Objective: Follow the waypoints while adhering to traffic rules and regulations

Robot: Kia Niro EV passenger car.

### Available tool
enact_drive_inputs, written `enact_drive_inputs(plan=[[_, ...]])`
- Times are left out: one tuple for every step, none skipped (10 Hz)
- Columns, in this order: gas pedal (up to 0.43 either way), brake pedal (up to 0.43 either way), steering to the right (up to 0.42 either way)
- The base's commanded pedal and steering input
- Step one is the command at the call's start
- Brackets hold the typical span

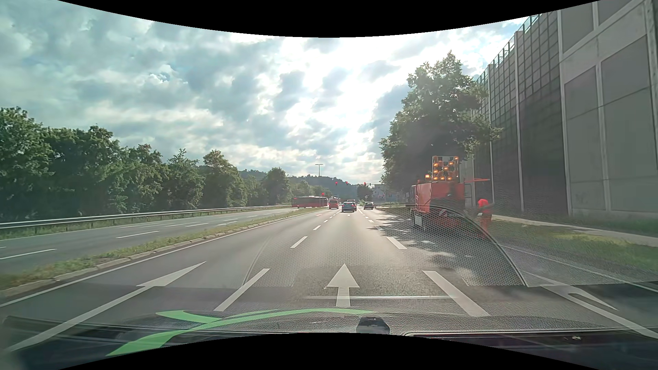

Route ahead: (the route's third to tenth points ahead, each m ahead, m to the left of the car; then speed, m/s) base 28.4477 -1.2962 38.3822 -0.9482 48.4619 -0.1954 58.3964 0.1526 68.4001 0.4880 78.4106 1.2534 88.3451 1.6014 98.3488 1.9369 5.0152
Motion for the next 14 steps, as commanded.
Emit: enact_drive_inputs(plan=[[0.059, 0.0, -0.002], [0.059, 0.0, -0.002], [0.047, 0.0, -0.002], [0.047, 0.0, -0.002], [0.047, 0.0, -0.002], [0.047, 0.0, -0.002], [0.047, 0.0, -0.002], [0.047, 0.0, -0.002], [0.039, 0.0, -0.001], [0.028, 0.0, -0.001], [0.028, 0.0, -0.002], [0.028, 0.0, -0.001], [0.028, 0.0, -0.001], [0.028, 0.0, -0.001]])
